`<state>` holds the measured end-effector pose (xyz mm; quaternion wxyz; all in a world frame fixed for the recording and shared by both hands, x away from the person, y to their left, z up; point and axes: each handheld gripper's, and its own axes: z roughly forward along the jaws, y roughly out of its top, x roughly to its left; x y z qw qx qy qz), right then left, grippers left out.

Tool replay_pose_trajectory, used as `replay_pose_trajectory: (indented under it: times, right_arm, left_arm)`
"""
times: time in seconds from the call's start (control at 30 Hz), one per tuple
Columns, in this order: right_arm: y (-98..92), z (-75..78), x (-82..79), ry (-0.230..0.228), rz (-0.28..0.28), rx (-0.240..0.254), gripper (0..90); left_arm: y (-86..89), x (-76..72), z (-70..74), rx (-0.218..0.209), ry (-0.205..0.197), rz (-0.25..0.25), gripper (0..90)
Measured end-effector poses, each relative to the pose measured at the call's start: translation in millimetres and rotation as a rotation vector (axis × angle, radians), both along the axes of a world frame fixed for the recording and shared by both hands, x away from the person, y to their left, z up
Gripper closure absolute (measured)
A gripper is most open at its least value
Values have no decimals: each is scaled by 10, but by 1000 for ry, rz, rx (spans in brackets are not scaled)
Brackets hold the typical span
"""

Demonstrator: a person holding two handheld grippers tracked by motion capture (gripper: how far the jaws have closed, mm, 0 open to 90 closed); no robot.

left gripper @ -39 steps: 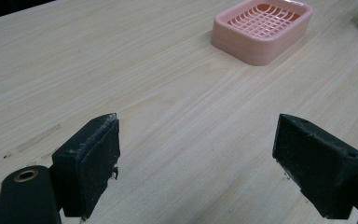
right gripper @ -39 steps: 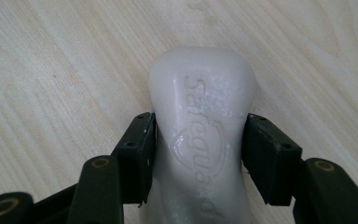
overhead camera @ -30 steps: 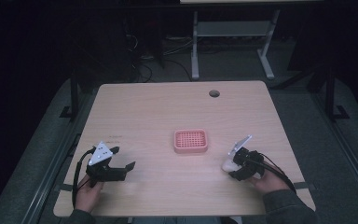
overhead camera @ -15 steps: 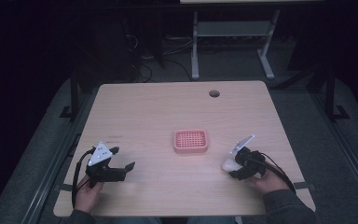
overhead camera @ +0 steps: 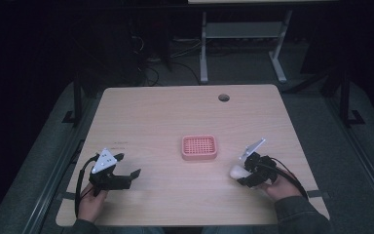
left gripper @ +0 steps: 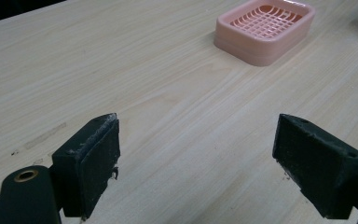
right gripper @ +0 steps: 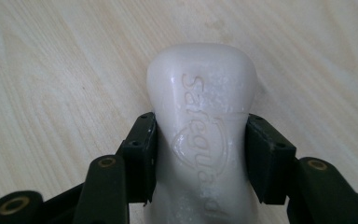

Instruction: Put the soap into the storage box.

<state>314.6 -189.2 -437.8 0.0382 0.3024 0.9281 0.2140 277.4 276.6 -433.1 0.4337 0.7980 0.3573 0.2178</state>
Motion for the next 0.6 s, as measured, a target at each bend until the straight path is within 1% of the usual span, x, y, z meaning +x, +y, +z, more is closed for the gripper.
replay_pose_trajectory:
  times: [0.03,0.07,0.1,0.13,0.27,0.33,0.37,0.4,0.43,0.47,0.53,0.6]
  right_arm:
    - [2,25,3,1,-1,5,487]
    - [2,69,12,-12,5,3,487]
    - [2,69,12,-12,5,3,487]
    - [1,108,22,-23,14,6,487]
    - [8,165,50,-32,16,8,487]
    - [3,202,96,-34,18,21,487]
    - [3,202,96,-34,18,21,487]
    - [7,222,126,-37,20,23,487]
    - [7,222,126,-37,20,23,487]
    - [24,245,149,-39,22,19,487]
    - [35,255,161,-40,26,21,487]
    - [70,296,198,-48,37,19,487]
  left_arm:
    - [3,0,2,3,-1,0,145]
    - [6,0,4,3,-4,-2,145]
    - [6,0,4,3,-4,-2,145]
    - [7,-2,6,3,-2,0,145]
    - [18,-2,3,2,-2,-3,145]
    - [26,0,2,4,0,-6,145]
    - [19,-5,-4,-9,2,5,145]
    - [27,1,-2,-4,-4,-1,145]
    - [26,-2,-1,-14,3,0,145]
    - [30,-6,0,-16,-2,3,145]
    - [31,-5,-1,-14,-2,2,145]
    - [27,-5,-1,-13,5,0,145]
